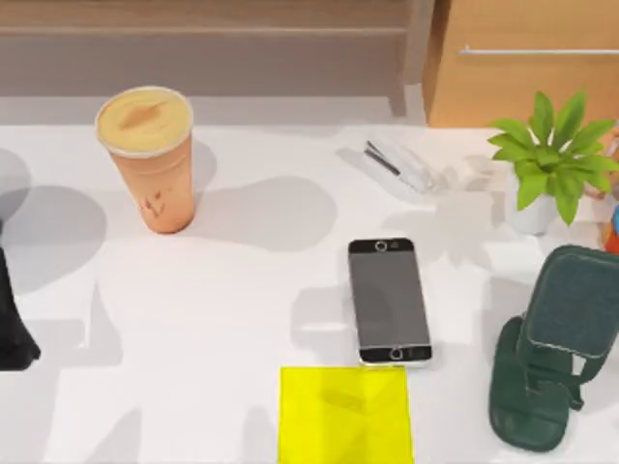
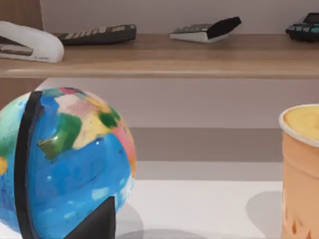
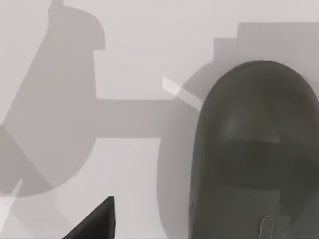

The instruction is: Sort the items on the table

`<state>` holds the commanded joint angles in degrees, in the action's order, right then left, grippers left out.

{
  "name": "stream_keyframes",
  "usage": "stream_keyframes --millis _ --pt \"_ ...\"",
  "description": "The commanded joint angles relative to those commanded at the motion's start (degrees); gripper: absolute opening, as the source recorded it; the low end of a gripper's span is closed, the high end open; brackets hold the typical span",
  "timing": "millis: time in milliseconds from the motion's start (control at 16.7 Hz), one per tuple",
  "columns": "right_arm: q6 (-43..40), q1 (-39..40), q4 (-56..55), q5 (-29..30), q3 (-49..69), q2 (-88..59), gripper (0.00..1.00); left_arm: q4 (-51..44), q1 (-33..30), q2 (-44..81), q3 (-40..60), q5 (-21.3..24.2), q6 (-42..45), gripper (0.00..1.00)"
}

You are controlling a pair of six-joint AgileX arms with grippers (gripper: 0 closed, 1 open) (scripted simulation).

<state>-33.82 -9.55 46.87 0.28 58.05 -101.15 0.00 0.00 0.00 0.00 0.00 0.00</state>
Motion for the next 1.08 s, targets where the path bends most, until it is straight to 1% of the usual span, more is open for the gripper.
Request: stream_keyframes --millis 180,480,1080 --pt "-0.01 -0.10 -5.76 0.01 -3.11 -2.68 1.00 0.00 0.00 0.00 0.00 0.00 0.00 1.00" --pt "0.00 -0.16 -6.75 0.02 -3.53 -3.25 1.00 0.00 0.00 0.00 0.00 0.00 0.00 1.00" --pt "0.00 -0.16 -6.75 0.02 -3.53 -3.25 0.25 0.00 0.00 0.00 0.00 0.00 0.00 1.00"
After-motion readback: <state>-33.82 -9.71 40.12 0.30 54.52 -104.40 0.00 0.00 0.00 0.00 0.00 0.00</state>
